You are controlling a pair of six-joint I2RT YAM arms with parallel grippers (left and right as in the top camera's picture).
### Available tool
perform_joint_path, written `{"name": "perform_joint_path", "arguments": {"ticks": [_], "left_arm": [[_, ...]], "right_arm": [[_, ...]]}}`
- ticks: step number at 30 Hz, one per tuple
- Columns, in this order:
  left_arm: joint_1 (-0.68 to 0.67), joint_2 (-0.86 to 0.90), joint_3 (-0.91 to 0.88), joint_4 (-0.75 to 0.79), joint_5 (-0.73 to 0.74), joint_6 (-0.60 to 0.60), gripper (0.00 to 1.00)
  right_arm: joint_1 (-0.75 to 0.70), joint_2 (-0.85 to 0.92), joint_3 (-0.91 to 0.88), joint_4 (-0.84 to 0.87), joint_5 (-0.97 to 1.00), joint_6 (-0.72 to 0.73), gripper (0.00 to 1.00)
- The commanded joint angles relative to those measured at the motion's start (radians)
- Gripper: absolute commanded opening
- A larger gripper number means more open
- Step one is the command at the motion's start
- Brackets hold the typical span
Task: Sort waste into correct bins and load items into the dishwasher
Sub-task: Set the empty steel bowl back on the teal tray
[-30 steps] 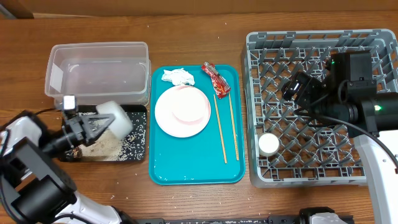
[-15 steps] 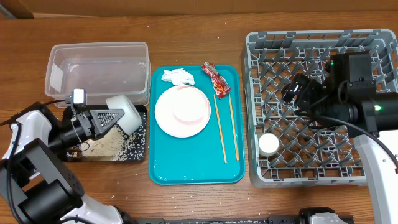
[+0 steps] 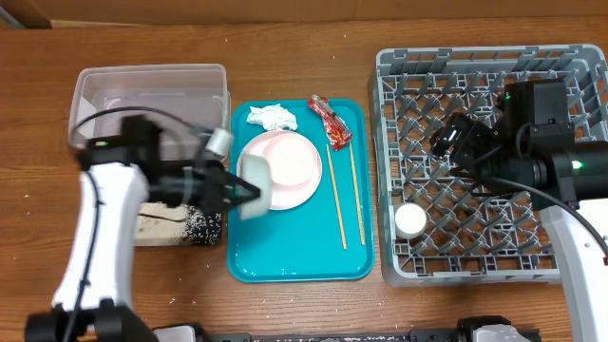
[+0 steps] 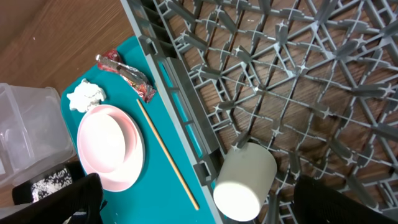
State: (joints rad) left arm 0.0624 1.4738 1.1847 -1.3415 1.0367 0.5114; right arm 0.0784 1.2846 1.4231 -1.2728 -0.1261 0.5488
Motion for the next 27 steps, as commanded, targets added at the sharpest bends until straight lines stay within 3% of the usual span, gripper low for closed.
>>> {"name": "perform_joint_path", "arguments": {"ticks": [1, 5, 9, 14, 16, 20, 24, 27], "left_arm": [[-0.176, -0.079, 0.017, 0.064, -0.355, -0.421, 0.04], [-0.359, -0.088, 0.017, 0.134, -0.467, -0.576, 0.04], [-0.52, -0.08, 0.005, 0.159, -0.695, -0.756, 0.04], [-0.742, -0.058, -0.05, 0.221, -0.918, -0.908, 0.04], [-0.813, -0.032, -0.074, 0.262, -1.005, -0.953, 0.09], [-0.877, 0.043, -0.105, 0.32, -1.099, -0.961, 0.11], [-0.88, 0.123, -0.105, 0.362, -1.08, -0.961, 0.11], [-0.873, 0.134, -0.074, 0.356, -1.037, -0.955, 0.29]], "right_arm": [[-0.003, -0.014, 0.016, 0.003, 0.004, -0.006, 1.0], [-0.003, -0.014, 0.016, -0.003, 0.004, -0.006, 1.0], [-0.003, -0.014, 0.016, -0.004, 0.004, -0.006, 1.0], [-0.003, -0.014, 0.016, -0.004, 0.004, -0.006, 1.0], [-0.003, -0.014, 0.016, -0.003, 0.004, -0.006, 1.0], [-0.003, -0.014, 0.016, 0.0, 0.004, -0.006, 1.0], [-0.003, -0.014, 0.016, -0.001, 0.004, -0.007, 1.0], [-0.003, -0.014, 0.016, -0.004, 0.004, -0.007, 1.0]]}}
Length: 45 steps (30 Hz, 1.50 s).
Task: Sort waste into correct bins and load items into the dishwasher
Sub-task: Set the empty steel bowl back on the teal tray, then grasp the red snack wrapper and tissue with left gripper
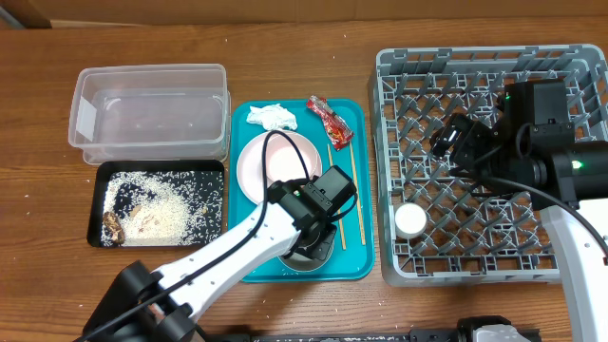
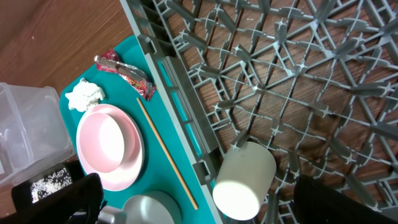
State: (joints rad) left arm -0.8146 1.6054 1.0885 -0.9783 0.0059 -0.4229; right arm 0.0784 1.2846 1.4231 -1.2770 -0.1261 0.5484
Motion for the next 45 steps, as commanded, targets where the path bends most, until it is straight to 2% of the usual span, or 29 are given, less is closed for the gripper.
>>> {"name": "perform_joint_path", "arguments": {"ticks": [1, 3, 5, 7, 8, 12, 15, 18, 21, 29, 33, 34, 38, 42, 43, 45], "left_arm": [[0.011, 0.002, 0.052, -0.028, -0.004, -0.018, 0.35], [0.034, 0.001, 0.145, -0.088, -0.013, -0.006, 0.52], [0.074, 0.001, 0.275, -0.126, -0.016, 0.042, 0.62], [0.111, 0.001, 0.369, -0.11, -0.016, 0.095, 0.79], [0.138, 0.002, 0.415, -0.076, -0.016, 0.136, 0.81], [0.236, 0.025, 0.47, 0.096, -0.004, 0.247, 0.75], [0.299, 0.114, 0.471, 0.208, 0.029, 0.316, 0.74], [0.321, 0.212, 0.478, 0.29, 0.045, 0.318, 0.82], [0.323, 0.311, 0.482, 0.409, 0.087, 0.271, 0.82], [0.326, 0.5, 0.482, 0.58, 0.106, -0.008, 0.82], [0.325, 0.569, 0.482, 0.643, 0.164, -0.096, 0.74], [0.325, 0.579, 0.482, 0.645, 0.169, -0.114, 0.7], [0.326, 0.587, 0.482, 0.647, 0.167, -0.135, 0.45], [0.336, 0.586, 0.489, 0.629, 0.175, -0.135, 0.09], [0.34, 0.586, 0.493, 0.611, 0.176, -0.135, 0.04], [0.351, 0.586, 0.511, 0.568, 0.198, -0.135, 0.04]], "right_arm": [[-0.003, -0.014, 0.016, 0.0, 0.005, -0.006, 1.0], [-0.003, -0.014, 0.016, 0.001, 0.005, -0.006, 1.0], [-0.003, -0.014, 0.016, 0.005, 0.005, -0.006, 1.0], [-0.003, -0.014, 0.016, 0.01, 0.005, -0.006, 1.0], [-0.003, -0.014, 0.016, 0.013, 0.005, -0.006, 1.0], [-0.003, -0.014, 0.016, 0.016, 0.005, -0.006, 1.0], [-0.003, -0.014, 0.016, 0.016, 0.005, -0.006, 1.0], [-0.003, -0.014, 0.014, 0.026, 0.005, -0.006, 1.0], [-0.003, -0.014, 0.006, 0.04, 0.004, -0.006, 1.0], [-0.001, 0.014, 0.003, 0.03, -0.01, -0.002, 1.0], [0.0, 0.043, 0.003, 0.029, -0.019, -0.003, 1.0], [0.0, 0.05, 0.003, 0.026, -0.031, -0.002, 1.0], [0.0, 0.071, 0.003, 0.012, -0.059, -0.003, 1.0], [0.0, 0.073, 0.003, 0.008, -0.058, -0.007, 0.99], [0.0, 0.073, 0.003, 0.006, -0.057, -0.007, 0.99], [0.0, 0.073, 0.003, 0.0, -0.057, -0.007, 0.99]]}}
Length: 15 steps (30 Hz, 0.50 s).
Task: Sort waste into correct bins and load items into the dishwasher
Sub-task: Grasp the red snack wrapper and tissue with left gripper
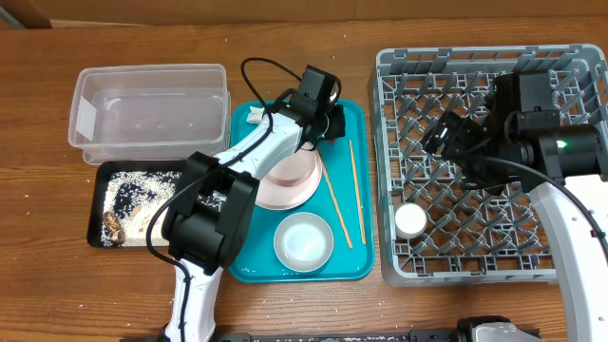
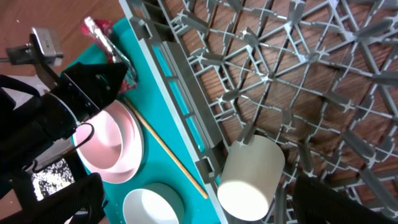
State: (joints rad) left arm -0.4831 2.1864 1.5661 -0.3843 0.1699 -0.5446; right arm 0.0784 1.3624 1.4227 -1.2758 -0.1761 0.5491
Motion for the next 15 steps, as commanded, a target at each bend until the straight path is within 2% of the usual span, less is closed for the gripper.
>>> {"name": "perform_joint_path", "arguments": {"ticks": [1, 4, 7, 11, 15], "left_arm": [[0.027, 0.003, 0.048, -0.044, 0.059, -0.013, 0.04], [0.051, -0.002, 0.132, -0.11, 0.182, -0.005, 0.04], [0.071, -0.029, 0.235, -0.232, 0.212, 0.0, 0.04], [0.097, -0.119, 0.341, -0.417, 0.135, 0.049, 0.04], [0.124, -0.228, 0.353, -0.555, -0.001, 0.074, 0.04]], "right_arm": [[0.0, -0.005, 0.003, -0.006, -0.005, -0.008, 0.99], [0.0, -0.005, 0.003, -0.015, -0.005, -0.008, 0.99], [0.0, -0.005, 0.003, -0.025, -0.005, -0.008, 0.99], [0.0, -0.005, 0.003, -0.037, -0.005, -0.055, 0.99], [0.0, -0.005, 0.003, -0.044, -0.005, -0.057, 0.99]]}}
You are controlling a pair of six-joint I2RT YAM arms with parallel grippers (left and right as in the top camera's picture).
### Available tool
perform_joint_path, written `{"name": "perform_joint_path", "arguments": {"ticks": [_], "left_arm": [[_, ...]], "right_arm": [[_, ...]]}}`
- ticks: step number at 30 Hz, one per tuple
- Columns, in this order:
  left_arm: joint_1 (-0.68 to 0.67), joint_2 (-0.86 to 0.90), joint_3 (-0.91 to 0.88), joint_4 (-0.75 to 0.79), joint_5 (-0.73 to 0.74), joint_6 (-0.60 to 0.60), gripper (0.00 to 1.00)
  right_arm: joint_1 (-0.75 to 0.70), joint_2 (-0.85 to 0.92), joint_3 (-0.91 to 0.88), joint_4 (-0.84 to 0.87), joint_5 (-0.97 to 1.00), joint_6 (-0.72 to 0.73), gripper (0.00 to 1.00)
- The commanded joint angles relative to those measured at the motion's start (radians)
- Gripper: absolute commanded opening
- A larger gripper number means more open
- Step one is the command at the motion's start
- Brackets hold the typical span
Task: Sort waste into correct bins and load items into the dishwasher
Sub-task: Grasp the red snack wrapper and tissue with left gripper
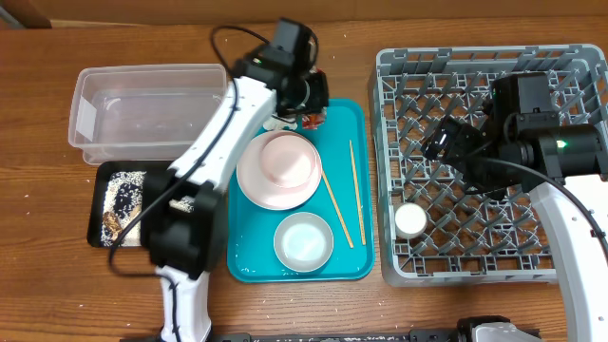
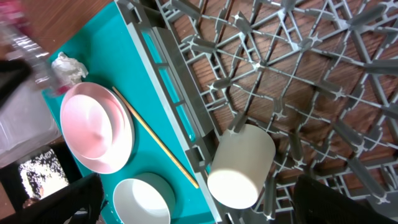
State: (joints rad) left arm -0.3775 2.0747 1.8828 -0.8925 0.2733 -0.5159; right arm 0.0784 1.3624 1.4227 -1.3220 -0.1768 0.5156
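Note:
My left gripper (image 1: 309,103) is over the back edge of the teal tray (image 1: 249,256), shut on the red snack wrapper (image 1: 313,117), which shows as a blur (image 2: 30,53) in the right wrist view. A crumpled tissue (image 1: 275,122) lies beside it. On the tray are a pink plate (image 1: 278,169), a white bowl (image 1: 304,239) and two chopsticks (image 1: 333,198). My right gripper (image 1: 446,142) hangs open over the grey dish rack (image 1: 494,261), empty, above a white cup (image 2: 239,168) lying in the rack's near left corner.
A clear plastic bin (image 1: 152,100) stands at the back left. A black tray with rice and food scraps (image 1: 119,204) lies in front of it. The dish rack wall (image 2: 180,118) borders the teal tray's right side.
My left gripper has risen and shifted left from the wrapper's spot on the tray, with the red wrapper now in its grip. The right arm tilted slightly.
First my left gripper held the bowl between the black tray and the pink plate. Then it was over the bowl at the teal tray's front. Later the bowl stood alone there and the gripper was down on the red wrapper, which it now holds lifted.

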Motion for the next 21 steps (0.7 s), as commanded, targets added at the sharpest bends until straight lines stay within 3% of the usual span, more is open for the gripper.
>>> {"name": "perform_joint_path", "arguments": {"ticks": [1, 8, 14, 15, 16, 18, 19, 21], "left_arm": [[0.027, -0.144, 0.036, -0.089, -0.155, 0.045, 0.04], [0.126, -0.242, 0.032, -0.309, -0.443, 0.047, 0.04], [0.25, -0.169, -0.072, -0.224, -0.47, 0.077, 0.04], [0.268, -0.15, -0.076, -0.205, -0.471, 0.088, 0.08], [0.285, -0.132, -0.074, -0.191, -0.461, 0.099, 0.23], [0.313, -0.119, -0.073, -0.174, -0.417, 0.101, 0.66], [0.324, -0.119, -0.073, -0.169, -0.369, 0.1, 0.82], [0.329, -0.127, -0.072, -0.15, -0.259, 0.104, 0.87]], "right_arm": [[0.0, -0.005, 0.003, 0.004, -0.004, -0.023, 0.99], [-0.001, -0.005, 0.003, 0.019, -0.004, -0.023, 1.0], [-0.001, -0.005, 0.003, 0.017, -0.006, -0.023, 1.0], [-0.001, -0.005, 0.003, 0.013, -0.009, -0.023, 1.0], [-0.001, -0.005, 0.003, 0.01, -0.008, -0.023, 1.0], [-0.001, -0.005, 0.003, 0.006, -0.008, -0.023, 1.0], [-0.001, -0.005, 0.003, 0.006, -0.008, -0.023, 1.0], [-0.001, -0.005, 0.003, 0.009, -0.008, -0.023, 1.0]]}}
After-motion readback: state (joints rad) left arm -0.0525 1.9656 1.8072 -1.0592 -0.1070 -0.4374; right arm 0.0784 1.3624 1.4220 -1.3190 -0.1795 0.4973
